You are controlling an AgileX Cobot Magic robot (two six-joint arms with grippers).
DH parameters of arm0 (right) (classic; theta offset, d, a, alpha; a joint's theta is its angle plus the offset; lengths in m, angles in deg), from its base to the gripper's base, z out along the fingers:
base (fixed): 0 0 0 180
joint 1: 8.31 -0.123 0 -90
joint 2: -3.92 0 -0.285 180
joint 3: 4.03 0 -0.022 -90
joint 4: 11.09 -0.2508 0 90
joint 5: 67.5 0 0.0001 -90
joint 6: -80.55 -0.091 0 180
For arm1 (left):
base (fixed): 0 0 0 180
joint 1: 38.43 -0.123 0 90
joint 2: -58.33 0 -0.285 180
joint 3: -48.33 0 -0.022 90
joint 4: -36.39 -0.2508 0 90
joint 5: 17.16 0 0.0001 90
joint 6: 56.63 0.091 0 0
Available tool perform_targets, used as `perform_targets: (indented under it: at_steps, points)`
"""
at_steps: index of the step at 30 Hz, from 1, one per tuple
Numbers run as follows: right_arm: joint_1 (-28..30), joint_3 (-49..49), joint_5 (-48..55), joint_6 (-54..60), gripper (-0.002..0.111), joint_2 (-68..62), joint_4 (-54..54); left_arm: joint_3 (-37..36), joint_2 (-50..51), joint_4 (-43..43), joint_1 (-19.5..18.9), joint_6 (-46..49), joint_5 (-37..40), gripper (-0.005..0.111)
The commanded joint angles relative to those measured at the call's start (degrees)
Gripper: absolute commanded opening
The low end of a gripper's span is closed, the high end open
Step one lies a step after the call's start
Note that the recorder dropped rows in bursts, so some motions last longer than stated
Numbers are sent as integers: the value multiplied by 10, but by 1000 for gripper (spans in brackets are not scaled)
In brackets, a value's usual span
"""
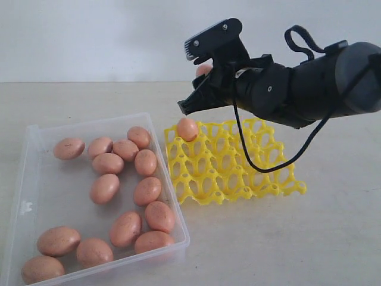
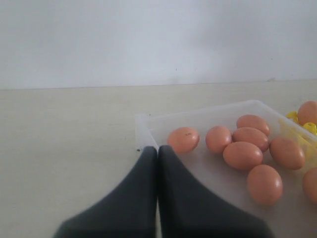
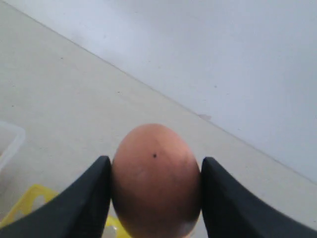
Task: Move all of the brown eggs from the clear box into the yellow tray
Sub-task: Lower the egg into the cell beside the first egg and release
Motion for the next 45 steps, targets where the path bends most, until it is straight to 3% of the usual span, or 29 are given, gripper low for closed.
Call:
perform_targets:
  at_steps: [1,6,20,45]
  points:
    - [4,3,-28,50,0,8,-49,1,-2,3,3,0,-1,-4]
    - [4,3,-29,49,0,-9,-97,1,-2,3,3,0,-1,-4]
    - [-5,3,37,29,0,-43,-96,1,-2,3,3,0,-1,-4]
    - [-13,5,7,36,0,-73,-100,1,-2,3,3,0,-1,-4]
